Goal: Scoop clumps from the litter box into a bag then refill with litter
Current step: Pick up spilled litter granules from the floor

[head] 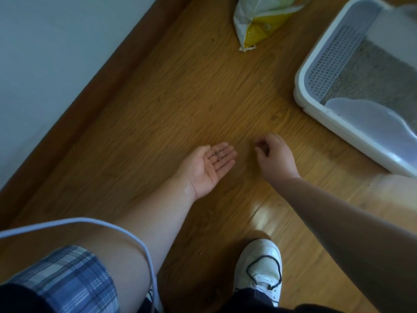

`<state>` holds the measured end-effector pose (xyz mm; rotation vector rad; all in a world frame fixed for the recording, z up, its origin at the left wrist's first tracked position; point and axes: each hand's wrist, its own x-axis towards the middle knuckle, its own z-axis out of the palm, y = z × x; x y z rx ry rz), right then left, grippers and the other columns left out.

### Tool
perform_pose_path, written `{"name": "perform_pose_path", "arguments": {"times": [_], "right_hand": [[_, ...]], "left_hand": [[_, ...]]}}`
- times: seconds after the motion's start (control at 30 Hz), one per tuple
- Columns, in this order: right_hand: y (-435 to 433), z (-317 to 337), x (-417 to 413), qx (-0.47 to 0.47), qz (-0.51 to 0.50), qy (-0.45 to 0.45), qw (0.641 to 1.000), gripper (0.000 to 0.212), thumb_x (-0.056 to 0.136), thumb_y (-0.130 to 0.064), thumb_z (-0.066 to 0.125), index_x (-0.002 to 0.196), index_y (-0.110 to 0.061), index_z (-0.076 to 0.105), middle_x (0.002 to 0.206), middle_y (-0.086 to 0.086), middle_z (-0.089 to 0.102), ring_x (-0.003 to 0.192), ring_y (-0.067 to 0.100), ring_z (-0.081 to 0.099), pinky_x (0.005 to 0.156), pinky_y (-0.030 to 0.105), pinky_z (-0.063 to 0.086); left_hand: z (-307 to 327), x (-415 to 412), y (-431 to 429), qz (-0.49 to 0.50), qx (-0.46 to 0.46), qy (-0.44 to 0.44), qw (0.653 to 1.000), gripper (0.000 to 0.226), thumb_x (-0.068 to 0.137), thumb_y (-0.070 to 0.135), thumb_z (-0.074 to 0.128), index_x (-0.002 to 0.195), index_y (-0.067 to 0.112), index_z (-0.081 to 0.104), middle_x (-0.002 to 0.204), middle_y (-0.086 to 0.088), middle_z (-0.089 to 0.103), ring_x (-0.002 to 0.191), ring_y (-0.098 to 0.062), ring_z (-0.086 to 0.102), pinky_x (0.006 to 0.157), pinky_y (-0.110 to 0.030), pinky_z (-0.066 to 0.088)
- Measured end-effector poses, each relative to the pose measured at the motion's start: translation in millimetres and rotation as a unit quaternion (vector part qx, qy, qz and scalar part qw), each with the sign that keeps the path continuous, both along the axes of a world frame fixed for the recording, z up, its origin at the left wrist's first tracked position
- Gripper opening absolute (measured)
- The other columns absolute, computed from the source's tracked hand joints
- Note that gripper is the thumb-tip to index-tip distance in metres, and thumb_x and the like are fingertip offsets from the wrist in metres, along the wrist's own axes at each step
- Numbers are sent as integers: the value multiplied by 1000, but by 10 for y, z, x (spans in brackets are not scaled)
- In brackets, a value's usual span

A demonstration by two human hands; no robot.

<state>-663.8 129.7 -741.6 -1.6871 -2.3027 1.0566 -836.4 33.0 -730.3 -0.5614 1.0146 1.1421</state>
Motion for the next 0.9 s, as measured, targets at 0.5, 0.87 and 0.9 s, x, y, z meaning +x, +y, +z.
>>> {"name": "perform_pose_path", "arguments": {"times": [0.5,0.87,0.9], "right_hand": [[45,-195,-33,49,68,-41,996,16,94,-17,59,109,-15,66,104,1,62,102,19,57,89,34,49],[94,-186,-149,81,136,-73,985,13,96,-19,56,102,-13,66,98,5,62,94,26,58,78,35,48],[106,-187,-158,81,141,-81,983,13,97,-19,55,103,-13,66,98,6,62,94,26,58,77,35,47]], "left_hand": [[-33,25,-31,-10,-55,38,998,38,107,23,36,122,-3,60,119,-21,68,111,-32,66,98,-43,54],[-18,72,25,-19,-52,36,998,38,107,22,35,121,-4,59,120,-23,66,112,-33,65,98,-43,53],[-23,79,33,-20,-54,37,998,39,107,22,35,121,-4,59,120,-23,66,112,-33,65,97,-43,53]]}}
